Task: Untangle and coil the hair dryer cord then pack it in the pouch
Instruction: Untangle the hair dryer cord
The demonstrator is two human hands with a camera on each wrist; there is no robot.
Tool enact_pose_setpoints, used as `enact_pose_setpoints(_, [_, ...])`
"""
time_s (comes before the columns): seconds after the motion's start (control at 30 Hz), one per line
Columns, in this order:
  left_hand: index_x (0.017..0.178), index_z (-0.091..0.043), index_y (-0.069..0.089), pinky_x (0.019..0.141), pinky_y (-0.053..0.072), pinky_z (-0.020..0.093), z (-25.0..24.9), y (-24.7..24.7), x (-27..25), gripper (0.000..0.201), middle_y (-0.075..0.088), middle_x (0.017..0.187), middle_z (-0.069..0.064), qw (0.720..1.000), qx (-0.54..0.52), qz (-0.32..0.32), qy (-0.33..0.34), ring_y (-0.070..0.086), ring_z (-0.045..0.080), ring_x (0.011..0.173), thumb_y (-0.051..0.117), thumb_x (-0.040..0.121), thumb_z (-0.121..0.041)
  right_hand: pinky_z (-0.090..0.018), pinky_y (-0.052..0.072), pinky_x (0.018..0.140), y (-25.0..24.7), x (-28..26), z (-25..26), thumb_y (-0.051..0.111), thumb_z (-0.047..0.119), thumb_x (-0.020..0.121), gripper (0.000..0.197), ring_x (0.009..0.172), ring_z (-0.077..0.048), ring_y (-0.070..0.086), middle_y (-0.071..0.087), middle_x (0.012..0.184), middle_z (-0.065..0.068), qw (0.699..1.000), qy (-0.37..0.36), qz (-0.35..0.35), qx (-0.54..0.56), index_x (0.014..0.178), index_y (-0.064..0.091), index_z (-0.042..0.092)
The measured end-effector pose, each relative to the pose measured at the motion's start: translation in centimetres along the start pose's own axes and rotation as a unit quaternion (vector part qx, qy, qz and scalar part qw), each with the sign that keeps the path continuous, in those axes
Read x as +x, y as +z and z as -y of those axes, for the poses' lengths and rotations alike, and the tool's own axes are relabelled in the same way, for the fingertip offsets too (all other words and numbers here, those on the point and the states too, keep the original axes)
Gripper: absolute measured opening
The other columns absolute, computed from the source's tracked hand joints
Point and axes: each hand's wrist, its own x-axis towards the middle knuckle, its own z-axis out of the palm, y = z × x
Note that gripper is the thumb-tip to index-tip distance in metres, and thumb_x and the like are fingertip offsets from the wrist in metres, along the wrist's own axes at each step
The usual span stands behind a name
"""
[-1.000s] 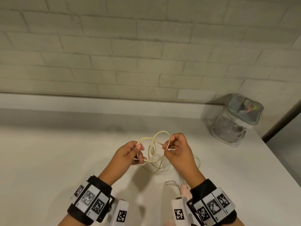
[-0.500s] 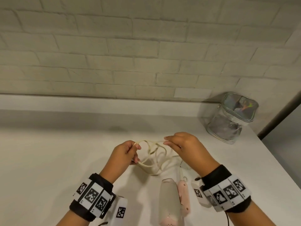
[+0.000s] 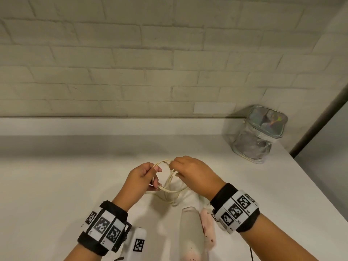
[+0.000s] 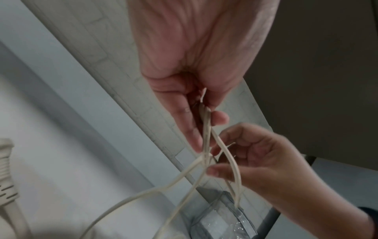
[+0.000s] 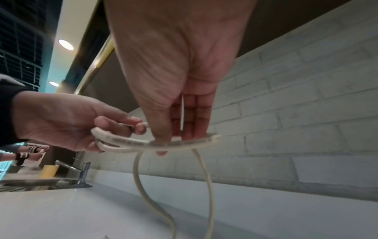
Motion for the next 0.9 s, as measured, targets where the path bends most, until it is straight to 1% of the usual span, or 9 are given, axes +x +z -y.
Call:
enact_pose_setpoints(0.13, [0.081,-0.013,0.062,0.054,0.054,0.024,0.4,0.0,0.1,0.02,0.052,0.041,0.0,0.999,0.033,-0.013,0.012,0.063,0.016,0.052,0.048,0.093,-0.02,-0.03,0.041,0.05,0.5,0.0,-0.2,0.06,-0.001,0.079,0.015,0.062,-0.029,0.059,0.06,0.087,-0.008,1.0,0.004,0.002,0.004,0.089,0.059,0.01])
enact_pose_setpoints(0.23, [0.08,-0.018,0.062,0.052,0.051,0.023,1.4,-0.6,0.1,0.021,0.055,0.044,-0.001,0.988,0.138,-0.043,0.048,0.064,0.015,0.053,0.047,0.093,-0.023,-0.032,0.045,0.058,-0.9,-0.6,-1.3,0.048,0.011,0.09,0.008,0.064,-0.022,0.058,0.062,0.086,-0.004,0.971,0.154,-0.108,0.151,0.095,0.054,0.015])
enact_pose_setpoints(0.33, [0.078,-0.019,0.06,0.052,0.049,0.027,2.6,-1.3,0.3,0.022,0.06,0.049,-0.001,0.985,0.156,-0.069,0.024,0.059,0.014,0.045,0.044,0.093,-0.023,-0.03,0.047,0.046,-2.7,-1.9,-3.5,0.043,-0.002,0.087,0.027,0.05,-0.019,0.052,0.055,0.068,-0.004,0.822,0.27,-0.305,0.398,0.087,0.047,0.025])
enact_pose_setpoints(0.4, [0.079,-0.018,0.059,0.056,0.049,0.032,2.7,-1.4,0.6,0.022,0.063,0.05,-0.002,0.988,0.136,-0.078,0.015,0.057,0.015,0.042,0.043,0.094,-0.021,-0.027,0.048,0.037,-2.6,-2.8,-4.5,0.037,-0.011,0.088,0.037,0.038,-0.017,0.05,0.052,0.063,-0.01,0.717,0.319,-0.362,0.504,0.084,0.043,0.026])
enact_pose_setpoints(0.5, [0.08,-0.016,0.059,0.067,0.055,0.04,2.0,-1.3,1.6,0.022,0.062,0.048,-0.001,0.991,0.088,-0.094,0.026,0.063,0.019,0.052,0.042,0.094,-0.017,-0.02,0.038,0.03,-1.3,-4.4,-4.8,0.039,-0.005,0.09,0.027,0.027,-0.013,0.042,0.052,0.057,-0.014,0.653,0.43,-0.37,0.502,0.085,0.04,0.021])
enact_pose_setpoints(0.6, [0.081,-0.013,0.056,0.076,0.054,0.038,1.2,-0.9,2.3,0.022,0.063,0.049,0.0,0.995,-0.009,-0.096,0.02,0.07,0.019,0.067,0.04,0.096,-0.016,-0.023,0.036,0.038,0.4,-6.0,-5.3,0.046,0.001,0.089,0.017,0.029,-0.013,0.043,0.053,0.042,-0.006,0.618,0.514,-0.331,0.494,0.1,0.044,0.013])
enact_pose_setpoints(0.7, [0.083,-0.013,0.051,0.082,0.054,0.045,0.4,0.5,2.3,0.022,0.066,0.078,0.003,0.988,-0.135,-0.071,-0.005,0.068,0.032,0.087,0.036,0.097,-0.02,-0.025,0.043,0.042,1.0,-6.3,-5.4,0.05,0.005,0.088,0.019,0.037,-0.018,0.049,0.052,0.044,-0.005,0.648,0.546,-0.249,0.469,0.106,0.053,0.009])
enact_pose_setpoints(0.8, [0.089,-0.014,0.048,0.077,0.057,0.05,-0.3,1.5,2.2,0.021,0.065,0.103,0.005,0.974,-0.219,-0.041,-0.041,0.068,0.039,0.091,0.033,0.098,-0.027,-0.025,0.045,0.045,0.9,-6.2,-4.7,0.056,0.01,0.086,0.018,0.035,-0.019,0.053,0.054,0.037,0.0,0.7,0.527,-0.166,0.452,0.104,0.06,0.009])
enact_pose_setpoints(0.9, [0.09,-0.015,0.045,0.069,0.059,0.045,-0.7,1.6,2.2,0.021,0.069,0.101,0.012,0.977,-0.211,-0.018,-0.036,0.07,0.037,0.082,0.032,0.098,-0.03,-0.028,0.05,0.056,0.5,-6.5,-4.3,0.066,0.018,0.08,0.041,0.055,-0.02,0.064,0.064,0.058,-0.001,0.798,0.483,-0.102,0.345,0.118,0.051,0.015])
